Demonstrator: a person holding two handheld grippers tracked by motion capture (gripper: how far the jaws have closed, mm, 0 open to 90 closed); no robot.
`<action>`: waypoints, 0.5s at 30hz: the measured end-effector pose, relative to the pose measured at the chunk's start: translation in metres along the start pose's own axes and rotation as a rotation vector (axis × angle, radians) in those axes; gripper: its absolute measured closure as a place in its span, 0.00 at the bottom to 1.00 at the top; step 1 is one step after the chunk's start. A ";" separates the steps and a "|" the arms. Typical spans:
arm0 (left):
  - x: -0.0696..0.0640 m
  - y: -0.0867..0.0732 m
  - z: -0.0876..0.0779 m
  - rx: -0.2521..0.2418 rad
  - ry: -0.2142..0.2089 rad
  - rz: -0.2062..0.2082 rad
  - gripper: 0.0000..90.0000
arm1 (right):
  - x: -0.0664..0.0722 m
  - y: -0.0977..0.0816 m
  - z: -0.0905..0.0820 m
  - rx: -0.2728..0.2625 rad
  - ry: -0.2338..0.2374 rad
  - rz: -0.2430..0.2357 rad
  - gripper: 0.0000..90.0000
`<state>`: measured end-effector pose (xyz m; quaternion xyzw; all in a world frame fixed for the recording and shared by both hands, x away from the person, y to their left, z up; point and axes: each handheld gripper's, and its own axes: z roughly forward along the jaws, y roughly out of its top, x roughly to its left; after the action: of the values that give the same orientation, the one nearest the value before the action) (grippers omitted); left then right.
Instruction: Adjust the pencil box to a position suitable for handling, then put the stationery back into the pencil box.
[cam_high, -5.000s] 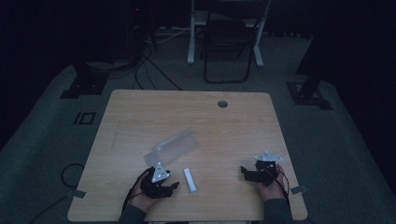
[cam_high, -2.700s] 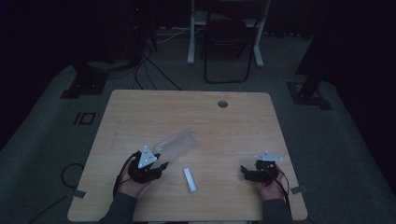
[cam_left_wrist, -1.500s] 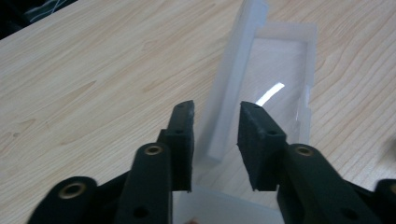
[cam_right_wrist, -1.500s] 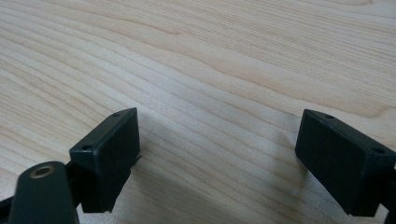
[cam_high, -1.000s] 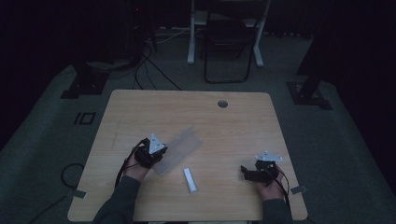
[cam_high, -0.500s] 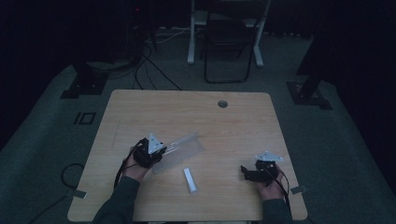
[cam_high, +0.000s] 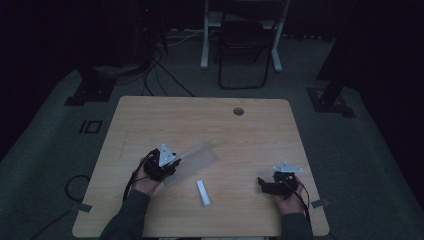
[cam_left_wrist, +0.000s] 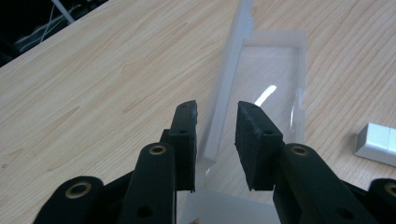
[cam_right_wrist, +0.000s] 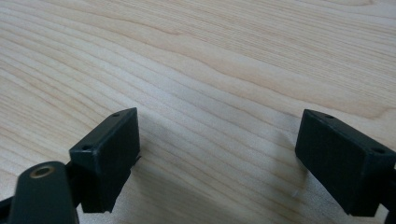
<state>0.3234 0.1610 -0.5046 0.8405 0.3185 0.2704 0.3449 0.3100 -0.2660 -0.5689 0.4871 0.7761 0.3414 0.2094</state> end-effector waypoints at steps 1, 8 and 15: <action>0.000 0.000 0.000 0.000 0.000 0.000 0.76 | 0.000 0.000 0.000 0.000 0.000 0.000 0.15; -0.001 0.001 -0.006 -0.023 -0.001 -0.009 0.66 | 0.000 0.000 0.000 0.000 0.000 0.000 0.15; -0.004 0.004 -0.013 -0.047 -0.005 0.000 0.62 | 0.000 0.000 0.000 0.000 0.000 0.000 0.15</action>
<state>0.3130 0.1608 -0.4942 0.8329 0.3112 0.2757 0.3654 0.3100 -0.2660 -0.5689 0.4871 0.7761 0.3415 0.2094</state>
